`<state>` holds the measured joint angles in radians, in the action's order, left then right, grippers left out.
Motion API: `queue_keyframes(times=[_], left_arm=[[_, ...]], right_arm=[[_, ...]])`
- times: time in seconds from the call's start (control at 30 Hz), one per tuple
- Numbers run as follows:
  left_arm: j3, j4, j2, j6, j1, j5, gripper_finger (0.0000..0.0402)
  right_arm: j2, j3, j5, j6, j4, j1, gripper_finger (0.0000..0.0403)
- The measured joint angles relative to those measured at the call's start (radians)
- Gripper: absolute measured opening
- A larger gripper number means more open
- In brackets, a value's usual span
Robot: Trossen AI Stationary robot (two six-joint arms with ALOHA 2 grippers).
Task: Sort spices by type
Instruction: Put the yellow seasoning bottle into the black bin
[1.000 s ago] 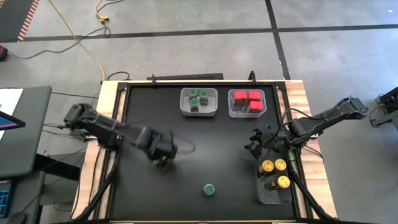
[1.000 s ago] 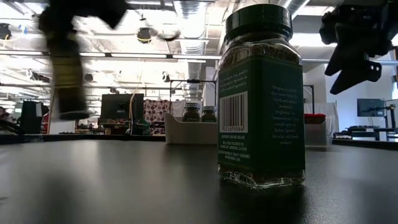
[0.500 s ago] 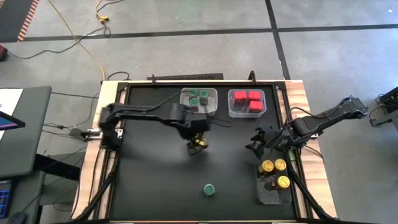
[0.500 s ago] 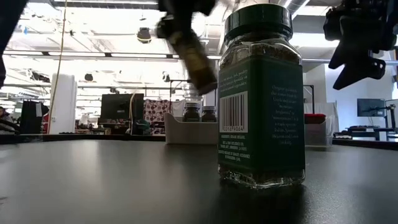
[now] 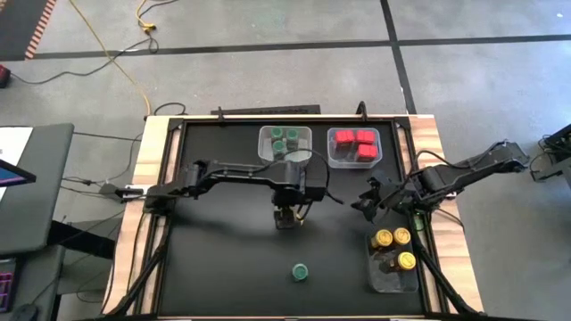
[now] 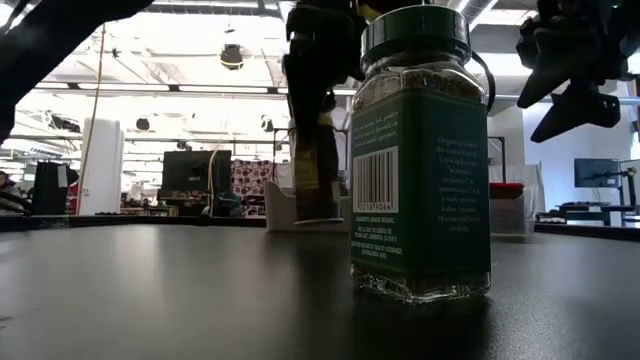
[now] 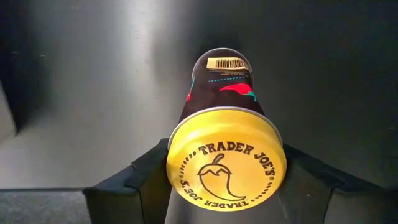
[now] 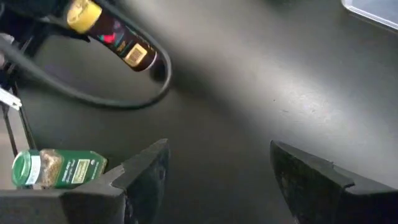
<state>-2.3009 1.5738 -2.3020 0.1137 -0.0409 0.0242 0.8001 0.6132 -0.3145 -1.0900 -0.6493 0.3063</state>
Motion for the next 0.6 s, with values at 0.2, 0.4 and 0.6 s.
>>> queue_keyframes(times=[0.2, 0.4, 0.6], left_arm=[[-0.002, -0.016, -0.025, 0.008, -0.003, -0.003, 0.0228], [-0.002, -0.025, -0.024, 0.023, -0.005, -0.003, 0.0228], [-0.002, -0.052, -0.024, 0.016, -0.003, -0.003, 0.0228]], right_arm=[[0.0, 0.0, 0.0, -0.01, 0.0, -0.021, 0.0302], [0.006, 0.0, 0.0, -0.01, -0.002, -0.028, 0.0302], [0.006, 0.0, 0.0, -0.01, -0.001, -0.028, 0.0302]])
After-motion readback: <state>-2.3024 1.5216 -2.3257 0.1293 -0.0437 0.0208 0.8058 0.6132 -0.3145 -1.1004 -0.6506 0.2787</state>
